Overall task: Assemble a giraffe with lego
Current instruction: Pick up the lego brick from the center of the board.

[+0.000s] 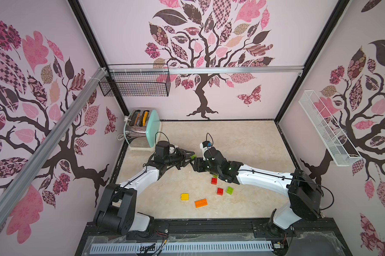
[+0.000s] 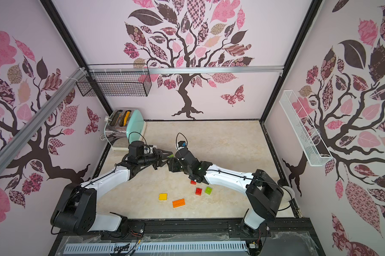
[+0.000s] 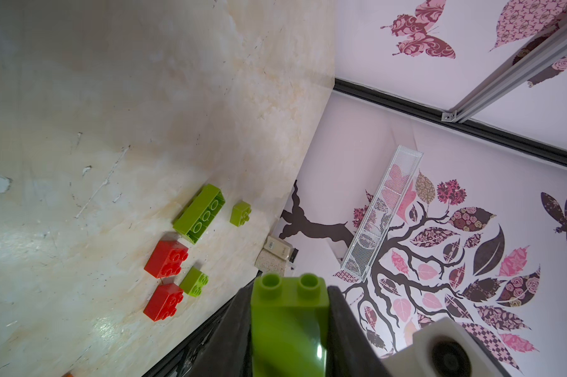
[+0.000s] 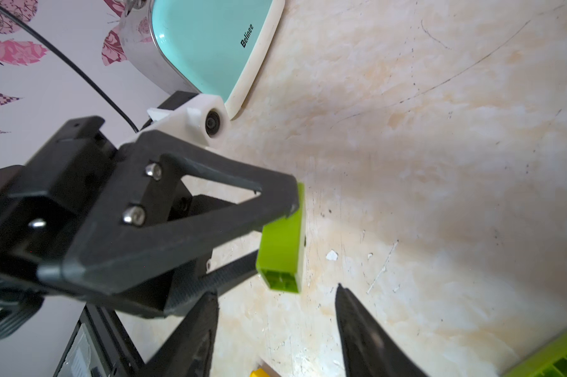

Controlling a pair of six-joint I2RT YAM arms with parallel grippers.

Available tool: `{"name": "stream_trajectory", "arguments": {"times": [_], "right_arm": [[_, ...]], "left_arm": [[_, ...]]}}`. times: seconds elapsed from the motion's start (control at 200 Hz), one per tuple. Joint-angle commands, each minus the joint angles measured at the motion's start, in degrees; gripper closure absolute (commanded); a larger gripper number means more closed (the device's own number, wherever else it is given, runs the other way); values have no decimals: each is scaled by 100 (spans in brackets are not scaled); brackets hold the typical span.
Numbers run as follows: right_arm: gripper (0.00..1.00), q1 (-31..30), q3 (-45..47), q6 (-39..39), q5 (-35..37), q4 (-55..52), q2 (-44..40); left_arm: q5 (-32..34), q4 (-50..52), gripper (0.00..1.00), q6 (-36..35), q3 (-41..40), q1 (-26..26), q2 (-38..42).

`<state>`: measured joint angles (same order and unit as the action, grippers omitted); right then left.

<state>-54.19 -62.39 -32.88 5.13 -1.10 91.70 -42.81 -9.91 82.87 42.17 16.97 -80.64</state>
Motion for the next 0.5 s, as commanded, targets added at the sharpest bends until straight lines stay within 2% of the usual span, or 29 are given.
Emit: {"name": "stream_trajectory", "arguments": {"times": [0.0,0.19,0.315,0.495], "right_arm": [[44,-32,-204,246,262,293,144],[58,-13,-93,344,450,522,168],[75,32,-164,414,522,399,153],[78,110,-70,550,561,512,103]], "left_arm": [[-183,-233,100,58,168,69,-70],[-211,-257,100,106,160,69,-74],[-254,-271,100,126,178,85,-75],[-342,-291,100,107,208,208,-48]]}}
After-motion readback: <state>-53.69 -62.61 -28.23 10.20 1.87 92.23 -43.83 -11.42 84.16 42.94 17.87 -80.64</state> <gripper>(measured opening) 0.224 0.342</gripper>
